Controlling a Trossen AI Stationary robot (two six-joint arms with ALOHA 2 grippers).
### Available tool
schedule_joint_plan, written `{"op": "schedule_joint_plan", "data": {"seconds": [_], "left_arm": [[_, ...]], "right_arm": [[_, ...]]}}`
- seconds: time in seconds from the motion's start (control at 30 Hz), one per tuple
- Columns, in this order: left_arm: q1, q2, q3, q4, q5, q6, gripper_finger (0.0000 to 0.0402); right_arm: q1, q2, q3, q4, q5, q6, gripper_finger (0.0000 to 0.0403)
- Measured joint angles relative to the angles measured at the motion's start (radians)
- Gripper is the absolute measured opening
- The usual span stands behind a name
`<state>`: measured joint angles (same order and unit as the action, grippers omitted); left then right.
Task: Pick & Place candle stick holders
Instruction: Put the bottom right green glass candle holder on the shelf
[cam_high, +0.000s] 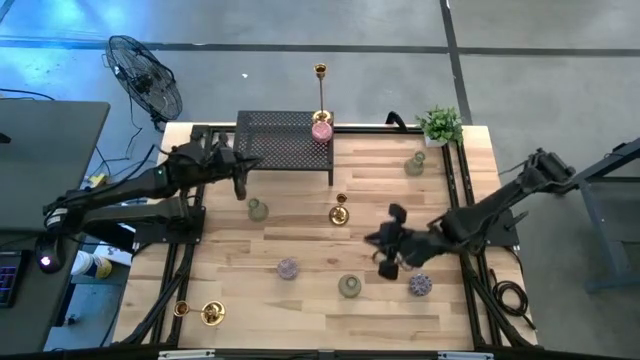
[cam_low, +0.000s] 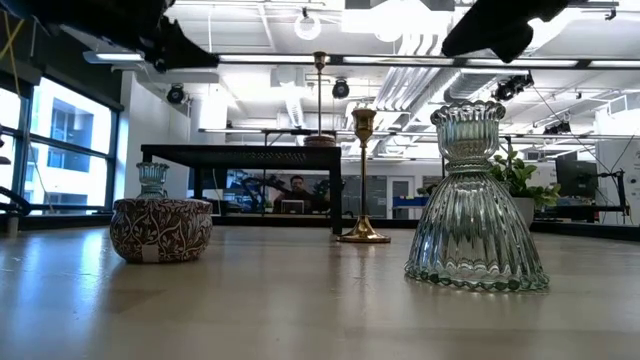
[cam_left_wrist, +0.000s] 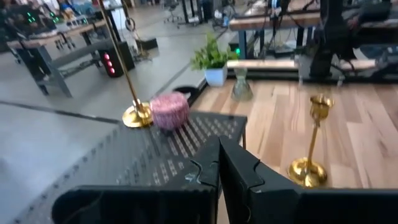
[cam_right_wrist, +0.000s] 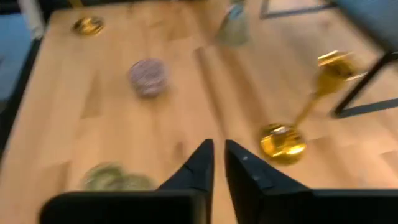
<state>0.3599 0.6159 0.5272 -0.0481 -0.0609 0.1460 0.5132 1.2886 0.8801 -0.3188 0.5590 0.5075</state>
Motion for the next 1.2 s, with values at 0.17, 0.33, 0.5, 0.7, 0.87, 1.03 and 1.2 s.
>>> {"op": "schedule_joint_plan", "data": {"seconds": [0.17,0.33,0.5,0.7,0.87,1.03,1.2], "left_arm": [[0.000,0.004,-0.046,0.003,0.000,-0.018,0.0001],[0.000,0.004,-0.084,0.036,0.000,-0.020,0.0001],[0.000,0.004,-0.097,0.065,0.000,-0.020,0.0001],[0.000,0.005,-0.097,0.066,0.000,-0.020,0.0001],[0.000,0.005,-0.097,0.066,0.000,-0.026,0.0001],[0.000,0.008,-0.097,0.064,-0.001,-0.031,0.0001],[0.000,0.008,-0.097,0.063,-0.001,-0.034,0.0001]], "right_arm": [[0.053,0.150,0.082,-0.001,-0.075,0.068,0.0112],[0.088,0.297,0.193,-0.003,-0.160,0.070,0.0204],[0.102,0.393,0.276,-0.044,-0.224,0.071,0.0278],[0.092,0.423,0.288,-0.108,-0.209,0.066,0.0312],[0.089,0.423,0.268,-0.102,-0.189,0.027,0.0314],[0.082,0.427,0.197,0.015,-0.211,-0.013,0.0307],[0.078,0.427,0.139,0.172,-0.203,-0.070,0.0277]]}}
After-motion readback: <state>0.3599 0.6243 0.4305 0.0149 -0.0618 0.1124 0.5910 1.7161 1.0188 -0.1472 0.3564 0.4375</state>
